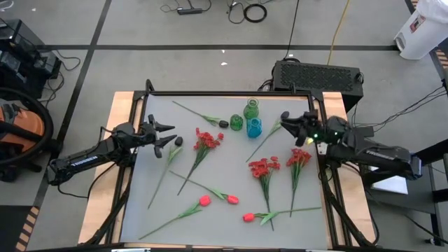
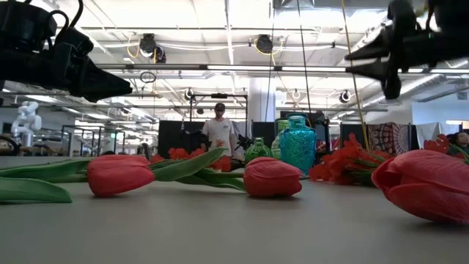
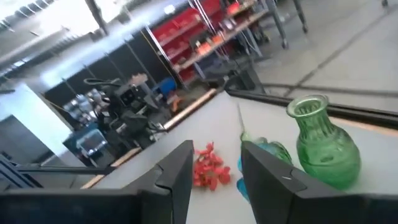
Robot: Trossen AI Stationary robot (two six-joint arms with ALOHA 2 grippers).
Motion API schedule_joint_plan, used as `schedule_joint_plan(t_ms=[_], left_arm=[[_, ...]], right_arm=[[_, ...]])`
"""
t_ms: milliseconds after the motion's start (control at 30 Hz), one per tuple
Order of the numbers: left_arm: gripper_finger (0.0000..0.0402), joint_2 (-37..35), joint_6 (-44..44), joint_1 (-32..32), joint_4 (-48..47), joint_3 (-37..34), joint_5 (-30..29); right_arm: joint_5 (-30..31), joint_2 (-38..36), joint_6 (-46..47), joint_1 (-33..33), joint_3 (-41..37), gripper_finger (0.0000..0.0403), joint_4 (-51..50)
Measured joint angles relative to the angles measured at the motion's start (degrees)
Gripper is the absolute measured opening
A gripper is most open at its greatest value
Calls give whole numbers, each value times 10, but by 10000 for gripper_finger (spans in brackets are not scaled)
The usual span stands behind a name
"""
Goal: Sort flowers into vase by color
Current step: Put the right red flowers into the top green vase
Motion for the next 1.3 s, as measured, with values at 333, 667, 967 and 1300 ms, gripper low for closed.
schedule_joint_plan(t_ms=[333, 667, 967, 1300], left_arm=[[191, 0, 0, 0, 0, 0, 0], [191, 0, 0, 0, 0, 0, 0], [191, 0, 0, 0, 0, 0, 0], [191, 0, 0, 0, 0, 0, 0]], right_arm=[[4, 110, 104, 6, 227, 128, -298], [2, 244, 240, 105, 286, 128, -395], [4, 309, 371, 206, 286, 128, -420], [8, 361, 507, 300, 286, 128, -437]])
